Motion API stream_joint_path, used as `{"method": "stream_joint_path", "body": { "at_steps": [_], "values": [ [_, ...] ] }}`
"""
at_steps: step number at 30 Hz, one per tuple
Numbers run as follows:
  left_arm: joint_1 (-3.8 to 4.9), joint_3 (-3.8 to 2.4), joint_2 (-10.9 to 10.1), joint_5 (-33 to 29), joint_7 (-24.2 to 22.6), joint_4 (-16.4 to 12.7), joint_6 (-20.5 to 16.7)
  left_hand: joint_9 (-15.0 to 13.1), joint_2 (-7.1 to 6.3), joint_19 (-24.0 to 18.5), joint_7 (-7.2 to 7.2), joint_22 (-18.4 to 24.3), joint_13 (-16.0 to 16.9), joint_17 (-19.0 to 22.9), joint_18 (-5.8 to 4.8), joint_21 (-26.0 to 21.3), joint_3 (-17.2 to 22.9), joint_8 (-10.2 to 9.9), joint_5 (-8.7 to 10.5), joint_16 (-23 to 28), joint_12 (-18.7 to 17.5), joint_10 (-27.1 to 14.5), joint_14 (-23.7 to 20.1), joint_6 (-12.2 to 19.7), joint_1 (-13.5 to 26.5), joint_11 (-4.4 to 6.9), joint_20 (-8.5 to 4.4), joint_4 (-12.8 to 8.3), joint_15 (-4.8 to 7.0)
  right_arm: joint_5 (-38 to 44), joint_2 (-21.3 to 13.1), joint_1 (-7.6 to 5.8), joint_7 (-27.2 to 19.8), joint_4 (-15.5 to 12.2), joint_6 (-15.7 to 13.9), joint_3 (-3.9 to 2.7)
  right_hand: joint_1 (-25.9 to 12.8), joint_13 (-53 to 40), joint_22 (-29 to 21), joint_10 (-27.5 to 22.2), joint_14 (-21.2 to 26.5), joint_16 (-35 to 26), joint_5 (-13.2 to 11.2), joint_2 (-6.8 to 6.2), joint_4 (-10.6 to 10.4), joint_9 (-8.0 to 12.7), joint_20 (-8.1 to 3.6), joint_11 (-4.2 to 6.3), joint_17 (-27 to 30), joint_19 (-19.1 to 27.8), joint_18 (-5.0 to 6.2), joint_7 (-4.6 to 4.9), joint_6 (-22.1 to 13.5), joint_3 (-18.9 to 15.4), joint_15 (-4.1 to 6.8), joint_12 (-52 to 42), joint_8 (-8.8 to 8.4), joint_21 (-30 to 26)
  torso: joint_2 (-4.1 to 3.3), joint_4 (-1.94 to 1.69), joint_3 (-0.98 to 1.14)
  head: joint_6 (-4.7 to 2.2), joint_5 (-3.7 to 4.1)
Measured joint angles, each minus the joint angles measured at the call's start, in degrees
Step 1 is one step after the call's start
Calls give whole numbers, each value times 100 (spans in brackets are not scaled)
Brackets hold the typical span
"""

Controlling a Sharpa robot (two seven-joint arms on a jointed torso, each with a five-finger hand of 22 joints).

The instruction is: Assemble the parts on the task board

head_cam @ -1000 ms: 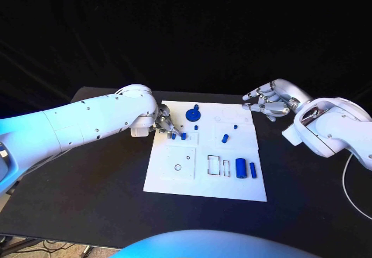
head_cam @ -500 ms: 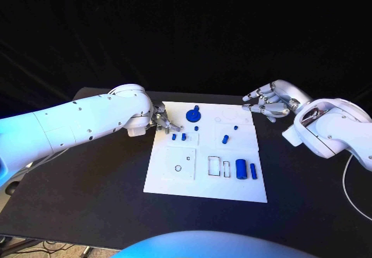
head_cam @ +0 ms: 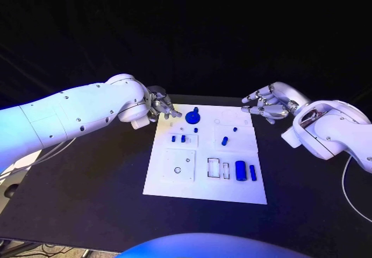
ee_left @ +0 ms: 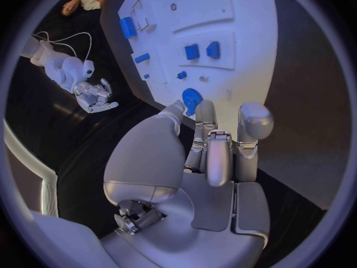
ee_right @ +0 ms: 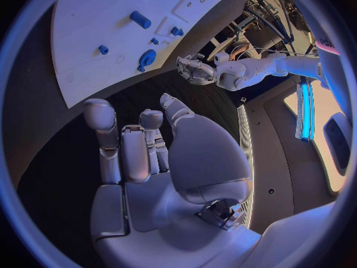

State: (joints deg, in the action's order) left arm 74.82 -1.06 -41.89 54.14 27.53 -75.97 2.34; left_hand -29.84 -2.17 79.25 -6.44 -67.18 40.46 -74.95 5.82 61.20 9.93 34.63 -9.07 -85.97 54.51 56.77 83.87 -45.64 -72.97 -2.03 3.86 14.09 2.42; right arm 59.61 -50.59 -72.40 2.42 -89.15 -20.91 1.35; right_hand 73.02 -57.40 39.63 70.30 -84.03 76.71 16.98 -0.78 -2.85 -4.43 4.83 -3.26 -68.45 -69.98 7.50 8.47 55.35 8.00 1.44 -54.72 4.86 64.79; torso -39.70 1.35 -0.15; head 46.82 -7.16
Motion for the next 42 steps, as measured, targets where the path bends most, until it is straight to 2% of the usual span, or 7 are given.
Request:
{"method": "stream_joint_path", "body": {
  "at_steps": [5, 9, 13, 15, 19, 23, 42],
  "values": [
    [2, 98, 212, -232, -269, 99, -2, 105, 112, 377, 46, -681, 2033, 0, -44, 853, 38, 130, 46, -390, 1866, 1177, 0, -47, -318, 60, -16, -38, 0, -1, 12, 0, 1, 12, 5, 1, 0, 0, 0, 0, 0, 0, 0, 0, 0, 0, 0, 0, 0, 0, 0, 0, 0, 0, 0, 0, 0, 0, -1, 1, -2, -37, 29],
    [-16, 163, 395, -213, -451, 222, 33, 174, 13, 419, 63, -777, 2409, 0, -95, 1020, 6, 158, 74, -390, 2208, 1375, 0, -64, -444, 69, -27, -133, 0, -1, 21, 0, 1, 20, 8, 1, 0, 0, -12, 0, 0, -24, 24, 0, -17, 0, 0, 0, 0, 0, 0, 0, 0, 17, 0, 0, 0, 0, -5, 1, -4, -69, 70],
    [-55, 218, 517, 19, -785, 307, 24, 381, -178, 30, -68, -199, 488, 1, -27, 157, 15, -57, 74, -116, 797, -471, 14, 211, -635, -80, 39, -236, -92, -2, 26, 1, 1, 26, 12, 1, 0, 0, -12, 0, 0, -23, 24, 0, -17, 0, 0, 0, 0, 0, 0, 0, 0, 17, 0, 0, 0, 0, -6, 4, -4, -102, 105],
    [-91, 246, 558, 226, -1071, 339, -20, 598, -260, -833, -179, 937, -303, 394, 291, -1483, 100, -302, 74, 754, -187, -1084, -470, 383, -873, -217, 135, -321, -211, -2, 27, 1, 1, 30, 13, 1, 0, 0, -12, 0, 0, -23, 24, 0, -17, 0, 0, 0, 0, 0, 0, 0, 0, 17, 0, 0, 0, 0, -6, 4, -4, -109, 117],
    [-187, 288, 622, 691, -1659, 383, -201, 1056, -479, -1613, -285, 1799, -1439, 2610, 399, -2817, 356, -785, 92, 2858, -1517, -1213, -2131, 387, -1252, -319, 286, -509, -393, -3, 25, 1, 1, 33, 16, 2, 0, 0, -12, 0, 0, -23, 24, 0, -16, 0, 0, 0, 0, 0, 0, 0, 0, 17, 0, 0, 0, 0, -7, 1, -8, -141, 164],
    [-278, 321, 705, 1245, -2135, 410, -394, 1581, -568, -1507, -215, 2156, -2398, 3371, 400, -3220, 529, -1399, 180, 3528, -2484, -814, -2111, -61, -1341, -375, 313, -639, -416, -4, 23, 2, 1, 34, 19, 2, 0, 0, -12, 0, 0, -23, 23, 0, -16, 0, 0, 0, 0, 0, 0, 0, 0, 17, 0, 0, 0, 0, -7, -5, -9, -156, 187],
    [-399, 375, 871, 2694, -2514, 601, -614, 2121, -523, -922, -216, 2459, -3394, 3548, 400, -3489, 526, -2094, 182, 3345, -3276, -270, -1556, -812, -1205, -379, 249, -937, -338, -11, 16, 10, -7, 46, 4, 3, 32, 637, -714, -480, 22, -416, 55, -31, -85, 0, 5, -31, 480, 282, 189, -11, -73, 85, -17, 704, 0, -480, -6, -7, -8, -176, 218]
  ]
}}
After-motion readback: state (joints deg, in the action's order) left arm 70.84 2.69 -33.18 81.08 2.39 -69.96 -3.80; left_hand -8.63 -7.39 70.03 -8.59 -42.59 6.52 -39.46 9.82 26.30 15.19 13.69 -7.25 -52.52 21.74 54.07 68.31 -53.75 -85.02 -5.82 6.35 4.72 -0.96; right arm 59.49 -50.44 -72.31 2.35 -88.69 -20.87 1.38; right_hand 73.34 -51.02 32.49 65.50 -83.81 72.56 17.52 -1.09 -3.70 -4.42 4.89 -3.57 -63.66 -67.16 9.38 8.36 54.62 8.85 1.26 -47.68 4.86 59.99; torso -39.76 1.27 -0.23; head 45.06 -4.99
